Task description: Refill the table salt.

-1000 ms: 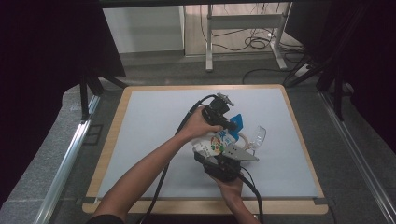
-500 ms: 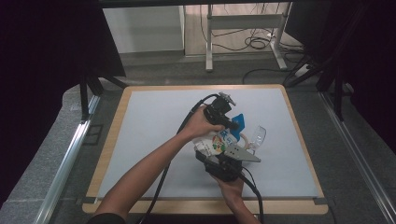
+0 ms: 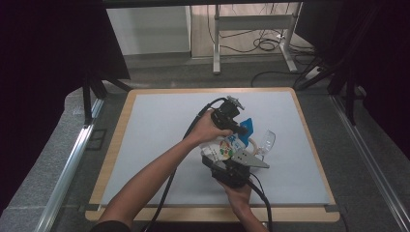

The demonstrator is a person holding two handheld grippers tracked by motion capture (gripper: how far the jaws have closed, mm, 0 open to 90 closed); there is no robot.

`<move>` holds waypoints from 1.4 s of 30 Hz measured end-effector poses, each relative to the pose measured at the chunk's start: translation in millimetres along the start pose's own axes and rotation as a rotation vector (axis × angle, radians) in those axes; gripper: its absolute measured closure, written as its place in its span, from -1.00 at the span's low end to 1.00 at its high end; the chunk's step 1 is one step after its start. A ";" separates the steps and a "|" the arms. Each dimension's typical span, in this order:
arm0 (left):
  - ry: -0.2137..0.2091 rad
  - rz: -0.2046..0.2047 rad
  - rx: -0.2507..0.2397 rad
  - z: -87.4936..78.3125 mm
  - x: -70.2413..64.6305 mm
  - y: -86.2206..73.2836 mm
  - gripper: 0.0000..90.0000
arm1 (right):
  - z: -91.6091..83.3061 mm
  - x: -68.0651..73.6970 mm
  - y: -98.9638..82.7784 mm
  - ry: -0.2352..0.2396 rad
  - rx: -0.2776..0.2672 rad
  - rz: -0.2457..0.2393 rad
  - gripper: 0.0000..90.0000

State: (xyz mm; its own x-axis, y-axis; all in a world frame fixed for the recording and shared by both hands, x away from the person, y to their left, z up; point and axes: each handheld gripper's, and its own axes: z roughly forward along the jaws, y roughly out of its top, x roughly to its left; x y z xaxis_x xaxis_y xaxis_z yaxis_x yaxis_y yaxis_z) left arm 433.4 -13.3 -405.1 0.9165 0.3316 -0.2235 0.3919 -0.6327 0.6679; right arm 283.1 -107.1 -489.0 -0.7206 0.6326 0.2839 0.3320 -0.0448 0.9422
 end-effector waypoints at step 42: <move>0.007 -0.003 -0.003 -1.6 -0.1 -2.8 0.99 | 0.6 2.2 0.9 0.004 -0.008 -0.003 0.30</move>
State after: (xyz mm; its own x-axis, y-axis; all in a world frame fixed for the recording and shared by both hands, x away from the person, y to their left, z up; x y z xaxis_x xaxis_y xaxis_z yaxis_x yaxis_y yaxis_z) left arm 432.0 -10.4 -405.8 0.9149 0.3383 -0.2203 0.3940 -0.6297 0.6695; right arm 282.2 -105.3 -487.6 -0.7239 0.6297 0.2818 0.3247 -0.0493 0.9445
